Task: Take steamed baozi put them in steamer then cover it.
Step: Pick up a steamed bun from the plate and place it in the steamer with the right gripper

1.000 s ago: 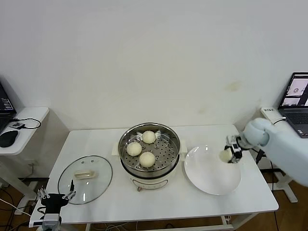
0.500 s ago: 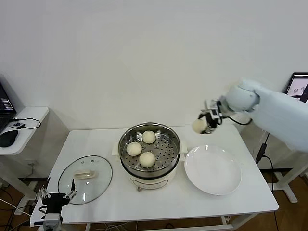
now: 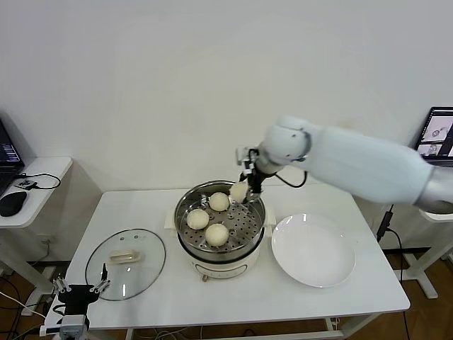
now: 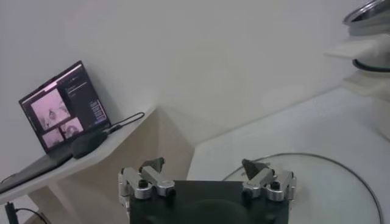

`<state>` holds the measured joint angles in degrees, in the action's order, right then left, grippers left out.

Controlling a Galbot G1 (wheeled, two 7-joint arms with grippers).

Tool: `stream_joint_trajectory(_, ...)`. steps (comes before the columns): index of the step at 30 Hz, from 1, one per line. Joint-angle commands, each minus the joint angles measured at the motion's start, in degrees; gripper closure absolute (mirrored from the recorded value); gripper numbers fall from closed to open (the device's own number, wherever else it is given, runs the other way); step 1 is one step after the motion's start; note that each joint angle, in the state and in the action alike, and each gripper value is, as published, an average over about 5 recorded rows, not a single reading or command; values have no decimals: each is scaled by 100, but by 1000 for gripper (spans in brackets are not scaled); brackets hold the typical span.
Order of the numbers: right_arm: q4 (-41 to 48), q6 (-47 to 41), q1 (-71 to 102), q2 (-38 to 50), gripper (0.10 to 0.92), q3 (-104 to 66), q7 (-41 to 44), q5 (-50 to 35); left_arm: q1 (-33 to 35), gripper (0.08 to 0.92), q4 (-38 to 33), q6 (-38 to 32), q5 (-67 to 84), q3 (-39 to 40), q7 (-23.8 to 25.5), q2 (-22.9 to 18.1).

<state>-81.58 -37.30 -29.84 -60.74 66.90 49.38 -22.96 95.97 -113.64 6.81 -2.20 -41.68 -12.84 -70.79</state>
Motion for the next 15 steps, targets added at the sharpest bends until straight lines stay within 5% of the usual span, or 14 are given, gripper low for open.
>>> stream_joint_trajectory(1,488,-436,479,-745,364,265,-430,-129,-9,177,18,-4,8,3,-7,-1)
stream_joint_trajectory(15,436,-440,706,-380,364,234,-375,233,-64,177,88,-9,5,25,-6,12)
